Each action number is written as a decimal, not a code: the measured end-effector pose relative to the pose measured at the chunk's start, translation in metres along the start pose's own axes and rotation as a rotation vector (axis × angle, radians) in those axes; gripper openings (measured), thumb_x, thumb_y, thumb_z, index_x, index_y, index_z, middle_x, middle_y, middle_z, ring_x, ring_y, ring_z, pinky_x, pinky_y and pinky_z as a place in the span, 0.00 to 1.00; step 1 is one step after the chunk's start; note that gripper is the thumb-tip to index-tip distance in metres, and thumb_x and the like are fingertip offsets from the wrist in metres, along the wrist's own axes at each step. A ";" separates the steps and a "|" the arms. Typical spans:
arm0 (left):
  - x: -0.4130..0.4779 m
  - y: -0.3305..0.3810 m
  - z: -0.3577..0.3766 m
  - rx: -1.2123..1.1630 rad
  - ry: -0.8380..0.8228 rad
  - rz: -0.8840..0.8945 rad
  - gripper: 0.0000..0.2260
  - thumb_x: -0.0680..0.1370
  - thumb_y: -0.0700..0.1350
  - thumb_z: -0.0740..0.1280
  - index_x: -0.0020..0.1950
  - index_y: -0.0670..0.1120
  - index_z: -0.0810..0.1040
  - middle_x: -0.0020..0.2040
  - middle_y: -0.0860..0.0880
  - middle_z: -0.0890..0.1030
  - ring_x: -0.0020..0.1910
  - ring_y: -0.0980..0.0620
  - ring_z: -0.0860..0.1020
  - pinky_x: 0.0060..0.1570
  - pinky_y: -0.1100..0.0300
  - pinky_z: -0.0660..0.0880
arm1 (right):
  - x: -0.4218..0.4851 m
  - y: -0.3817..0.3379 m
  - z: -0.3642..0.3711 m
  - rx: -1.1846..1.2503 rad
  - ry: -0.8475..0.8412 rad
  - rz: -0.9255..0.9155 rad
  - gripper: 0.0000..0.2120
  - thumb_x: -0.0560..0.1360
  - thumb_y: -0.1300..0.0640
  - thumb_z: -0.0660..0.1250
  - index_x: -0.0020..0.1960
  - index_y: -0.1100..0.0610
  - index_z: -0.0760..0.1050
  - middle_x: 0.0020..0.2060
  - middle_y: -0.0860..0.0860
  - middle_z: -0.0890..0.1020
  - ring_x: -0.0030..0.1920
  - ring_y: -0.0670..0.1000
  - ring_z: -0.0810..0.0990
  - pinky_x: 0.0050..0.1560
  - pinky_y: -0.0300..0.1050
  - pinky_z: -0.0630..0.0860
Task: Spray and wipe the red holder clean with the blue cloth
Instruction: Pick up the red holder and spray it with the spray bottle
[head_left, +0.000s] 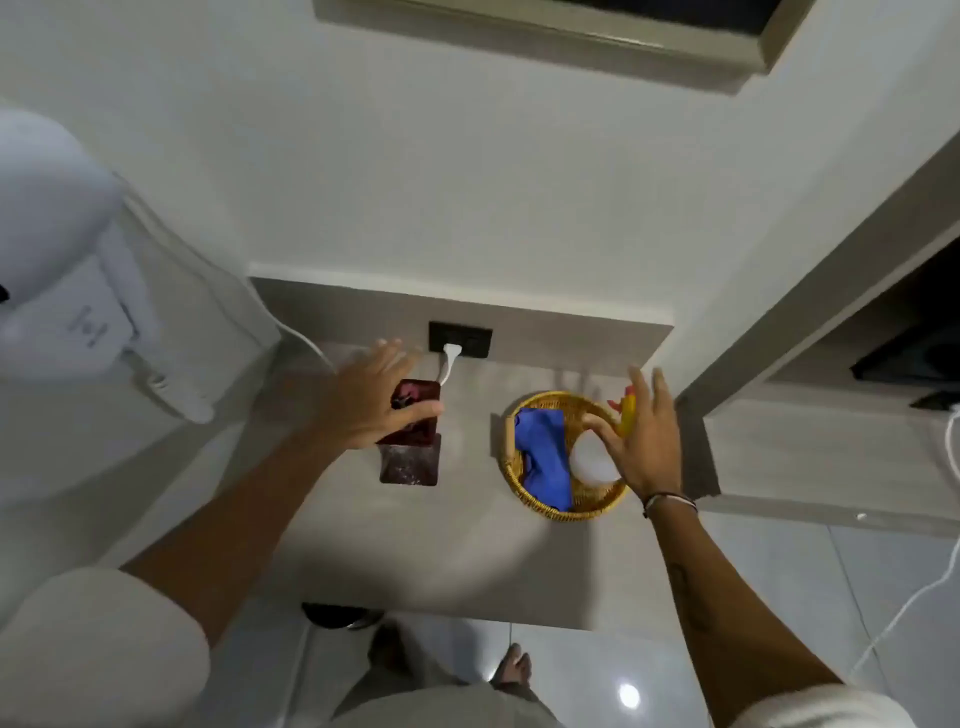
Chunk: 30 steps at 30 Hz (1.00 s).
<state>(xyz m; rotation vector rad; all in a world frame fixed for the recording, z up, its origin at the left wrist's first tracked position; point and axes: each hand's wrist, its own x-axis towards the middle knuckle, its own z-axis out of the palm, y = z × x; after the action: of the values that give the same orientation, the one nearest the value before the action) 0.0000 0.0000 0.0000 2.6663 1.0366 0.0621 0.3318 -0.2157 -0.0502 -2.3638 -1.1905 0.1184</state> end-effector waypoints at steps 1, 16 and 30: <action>0.000 -0.004 0.004 0.015 -0.063 0.028 0.58 0.71 0.86 0.45 0.85 0.44 0.67 0.85 0.39 0.66 0.85 0.35 0.63 0.80 0.32 0.63 | -0.005 0.005 0.004 0.069 -0.001 0.067 0.49 0.74 0.33 0.73 0.84 0.50 0.54 0.84 0.59 0.59 0.83 0.62 0.62 0.75 0.65 0.71; 0.005 -0.015 0.011 -0.156 -0.138 0.065 0.44 0.62 0.64 0.86 0.71 0.46 0.76 0.61 0.48 0.81 0.58 0.45 0.81 0.59 0.48 0.81 | -0.015 0.000 0.024 0.498 0.126 0.343 0.25 0.81 0.56 0.72 0.76 0.55 0.71 0.65 0.56 0.83 0.64 0.60 0.82 0.69 0.61 0.79; -0.033 -0.092 0.041 -0.629 -0.014 0.023 0.44 0.62 0.40 0.88 0.74 0.51 0.74 0.62 0.54 0.80 0.60 0.70 0.79 0.55 0.77 0.73 | -0.109 -0.077 -0.004 0.852 0.107 0.237 0.22 0.82 0.50 0.70 0.75 0.41 0.74 0.68 0.42 0.82 0.64 0.43 0.84 0.57 0.41 0.85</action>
<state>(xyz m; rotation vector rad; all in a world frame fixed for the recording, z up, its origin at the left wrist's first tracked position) -0.0785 0.0327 -0.0625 2.1013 0.8097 0.3176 0.2092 -0.2627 -0.0265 -1.7029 -0.6124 0.4687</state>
